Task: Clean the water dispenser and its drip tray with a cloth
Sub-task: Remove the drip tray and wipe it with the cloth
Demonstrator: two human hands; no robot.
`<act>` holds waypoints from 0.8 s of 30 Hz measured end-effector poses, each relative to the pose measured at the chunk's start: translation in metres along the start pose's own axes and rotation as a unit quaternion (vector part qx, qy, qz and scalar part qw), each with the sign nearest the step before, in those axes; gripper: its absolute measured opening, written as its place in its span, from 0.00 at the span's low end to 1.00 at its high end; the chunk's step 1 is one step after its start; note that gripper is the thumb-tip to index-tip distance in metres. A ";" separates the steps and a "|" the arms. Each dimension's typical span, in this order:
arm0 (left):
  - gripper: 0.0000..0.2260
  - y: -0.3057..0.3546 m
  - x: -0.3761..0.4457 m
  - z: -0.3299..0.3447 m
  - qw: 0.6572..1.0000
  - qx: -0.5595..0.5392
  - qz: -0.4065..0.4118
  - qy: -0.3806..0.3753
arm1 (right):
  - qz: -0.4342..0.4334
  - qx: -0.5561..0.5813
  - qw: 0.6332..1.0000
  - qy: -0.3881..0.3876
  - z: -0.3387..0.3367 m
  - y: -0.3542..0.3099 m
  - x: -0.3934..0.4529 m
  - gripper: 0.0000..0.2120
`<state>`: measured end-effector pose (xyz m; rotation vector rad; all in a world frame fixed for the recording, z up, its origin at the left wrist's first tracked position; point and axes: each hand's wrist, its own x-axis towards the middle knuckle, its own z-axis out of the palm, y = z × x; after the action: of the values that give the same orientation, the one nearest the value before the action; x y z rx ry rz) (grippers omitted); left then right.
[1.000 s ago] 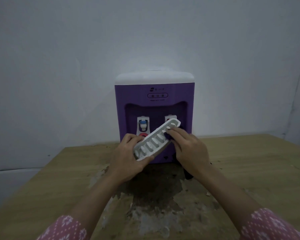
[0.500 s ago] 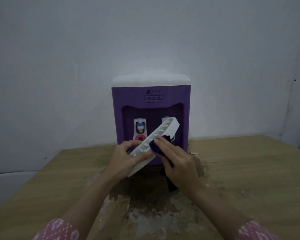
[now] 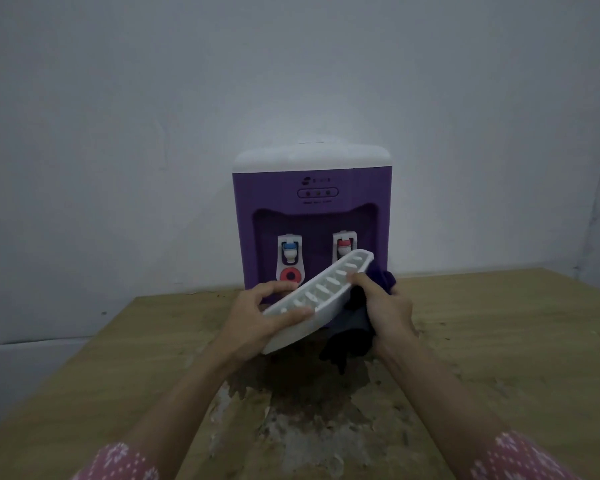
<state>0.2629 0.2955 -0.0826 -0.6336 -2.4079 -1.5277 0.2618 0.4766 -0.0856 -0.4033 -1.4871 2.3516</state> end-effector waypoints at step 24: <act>0.10 0.010 0.010 0.005 0.942 -0.287 -0.173 -0.014 | -0.606 -0.304 0.735 -0.021 0.004 0.036 -0.034 0.20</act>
<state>0.2586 0.3059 -0.0721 -0.3255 -2.1606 -2.4206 0.2863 0.4449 -0.1145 0.4222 -1.7014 0.8250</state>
